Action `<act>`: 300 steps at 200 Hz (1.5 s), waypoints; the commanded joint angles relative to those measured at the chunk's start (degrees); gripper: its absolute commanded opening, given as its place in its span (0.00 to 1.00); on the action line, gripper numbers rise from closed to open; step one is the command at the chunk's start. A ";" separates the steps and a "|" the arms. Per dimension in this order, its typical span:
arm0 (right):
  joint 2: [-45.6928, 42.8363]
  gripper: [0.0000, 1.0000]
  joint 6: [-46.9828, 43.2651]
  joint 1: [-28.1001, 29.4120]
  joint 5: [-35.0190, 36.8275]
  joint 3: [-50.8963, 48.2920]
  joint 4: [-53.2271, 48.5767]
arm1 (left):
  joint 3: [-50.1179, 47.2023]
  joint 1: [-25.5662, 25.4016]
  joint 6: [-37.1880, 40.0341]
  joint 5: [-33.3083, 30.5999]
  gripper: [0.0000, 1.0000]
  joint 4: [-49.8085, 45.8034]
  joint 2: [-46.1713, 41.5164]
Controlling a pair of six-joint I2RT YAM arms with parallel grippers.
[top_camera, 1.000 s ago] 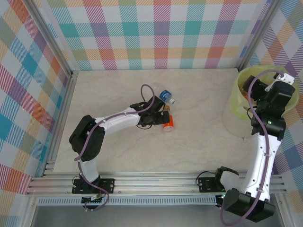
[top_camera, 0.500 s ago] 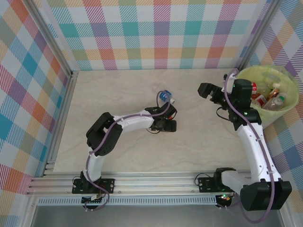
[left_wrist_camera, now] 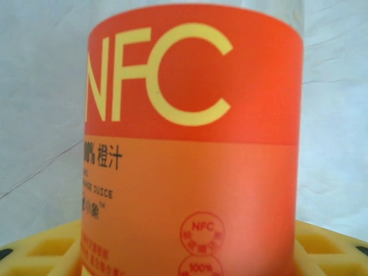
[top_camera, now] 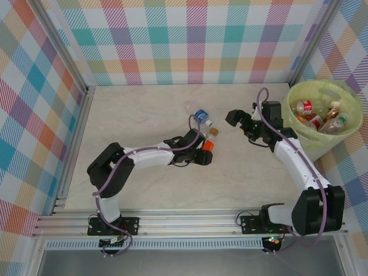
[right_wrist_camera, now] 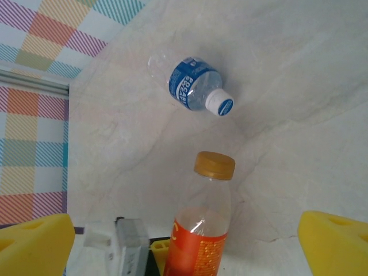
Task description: Put the plastic bottles in the bin
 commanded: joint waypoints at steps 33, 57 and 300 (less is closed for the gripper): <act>5.67 1.00 3.30 3.31 -11.70 0.08 4.96 | -5.34 -0.74 3.36 8.86 0.48 16.49 -8.31; 7.42 1.00 3.76 4.86 -10.74 0.18 6.63 | -6.38 -0.74 3.51 10.85 0.48 19.47 -9.71; -13.22 0.46 -20.81 -26.97 36.24 18.25 6.53 | -15.65 0.23 -2.76 -4.29 1.00 18.61 -20.63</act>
